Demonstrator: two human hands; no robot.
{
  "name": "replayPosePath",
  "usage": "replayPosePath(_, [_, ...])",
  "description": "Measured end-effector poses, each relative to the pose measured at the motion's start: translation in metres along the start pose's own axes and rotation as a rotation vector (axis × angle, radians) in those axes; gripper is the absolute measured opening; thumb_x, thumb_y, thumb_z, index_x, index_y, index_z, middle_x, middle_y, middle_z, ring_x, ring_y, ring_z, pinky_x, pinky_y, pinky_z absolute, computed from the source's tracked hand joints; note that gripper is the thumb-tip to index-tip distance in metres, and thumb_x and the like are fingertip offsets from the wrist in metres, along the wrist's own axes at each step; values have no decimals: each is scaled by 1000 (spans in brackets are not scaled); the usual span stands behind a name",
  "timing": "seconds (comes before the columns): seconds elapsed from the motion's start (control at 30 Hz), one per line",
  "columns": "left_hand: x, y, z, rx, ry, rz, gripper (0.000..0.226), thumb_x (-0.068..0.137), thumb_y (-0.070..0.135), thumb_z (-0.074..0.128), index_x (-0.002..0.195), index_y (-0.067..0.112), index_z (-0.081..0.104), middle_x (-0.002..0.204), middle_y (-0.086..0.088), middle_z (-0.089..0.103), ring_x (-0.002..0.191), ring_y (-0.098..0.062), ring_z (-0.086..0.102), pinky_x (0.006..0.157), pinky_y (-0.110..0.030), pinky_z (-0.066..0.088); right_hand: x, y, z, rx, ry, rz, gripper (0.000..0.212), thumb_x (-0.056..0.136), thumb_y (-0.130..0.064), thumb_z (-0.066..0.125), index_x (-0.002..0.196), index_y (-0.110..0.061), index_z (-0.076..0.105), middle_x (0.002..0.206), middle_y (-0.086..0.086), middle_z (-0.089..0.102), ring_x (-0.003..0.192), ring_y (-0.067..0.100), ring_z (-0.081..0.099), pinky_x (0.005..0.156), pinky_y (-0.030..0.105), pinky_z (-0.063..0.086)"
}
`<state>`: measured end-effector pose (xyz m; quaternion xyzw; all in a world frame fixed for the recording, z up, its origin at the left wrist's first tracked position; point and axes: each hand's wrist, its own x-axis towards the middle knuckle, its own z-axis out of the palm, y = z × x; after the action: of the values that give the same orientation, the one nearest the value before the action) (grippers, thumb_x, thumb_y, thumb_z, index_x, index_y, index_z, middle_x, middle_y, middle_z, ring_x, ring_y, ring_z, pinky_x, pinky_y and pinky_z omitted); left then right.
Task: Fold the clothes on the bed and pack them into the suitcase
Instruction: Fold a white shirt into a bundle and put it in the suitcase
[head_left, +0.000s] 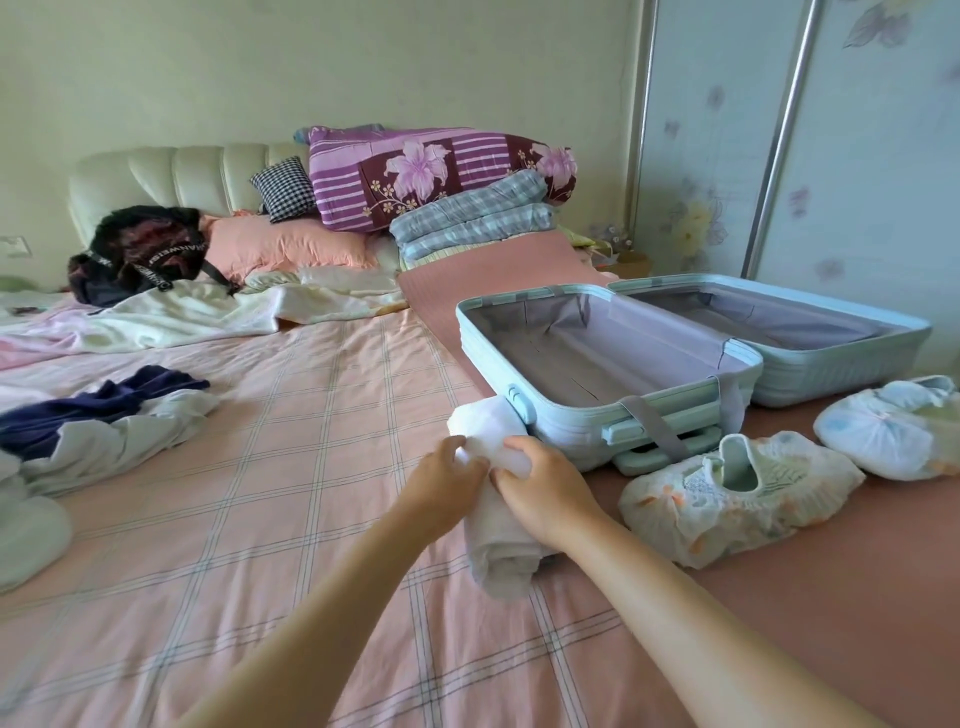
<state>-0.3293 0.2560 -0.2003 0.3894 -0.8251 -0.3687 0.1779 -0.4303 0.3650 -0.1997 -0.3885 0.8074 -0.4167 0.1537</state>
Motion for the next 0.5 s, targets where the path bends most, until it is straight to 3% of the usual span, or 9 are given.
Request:
replayPosePath(0.07, [-7,-1,-10,-102,-51,-51,51,97,40,49,147,30,40,142,-4,51,119,-23,55,100,-36,46,-5,-4,5,35,-10,38,48,92,-40,54,140,-35,50,141,2,54,124,21,54,93,26,40])
replayPosePath(0.17, [-17,0,-19,-251,-134,-143,51,98,39,50,148,33,38,139,-4,52,111,-22,60,87,-33,55,-10,-7,11,30,-30,92,50,93,-45,48,143,-42,42,144,9,48,129,28,49,105,37,40])
replayPosePath(0.23, [-20,-1,-18,-219,-160,-145,54,98,42,48,150,35,34,144,-3,50,117,-23,58,97,-38,52,-11,-11,13,28,-56,136,54,96,-44,45,148,-44,34,148,11,43,132,31,45,110,40,37])
replayPosePath(0.3, [-23,-2,-18,-180,-123,-108,54,98,43,48,150,34,35,144,-2,50,121,-23,55,104,-42,47,-13,-17,14,78,-44,151,54,97,-41,46,149,-43,34,149,11,44,131,29,46,108,36,38])
replayPosePath(0.4, [-22,-4,-38,-149,-89,-31,47,97,40,56,143,33,47,136,-5,57,115,-23,59,102,-40,48,-24,-28,22,250,-8,169,58,97,-38,52,152,-37,35,149,7,44,124,24,50,93,27,39])
replayPosePath(0.5, [-20,-20,-74,-6,-159,8,42,96,33,60,137,37,54,134,-5,61,113,-21,62,103,-37,48,-40,-38,39,323,-120,182,67,89,-39,52,152,-41,32,146,6,44,118,22,54,93,31,48])
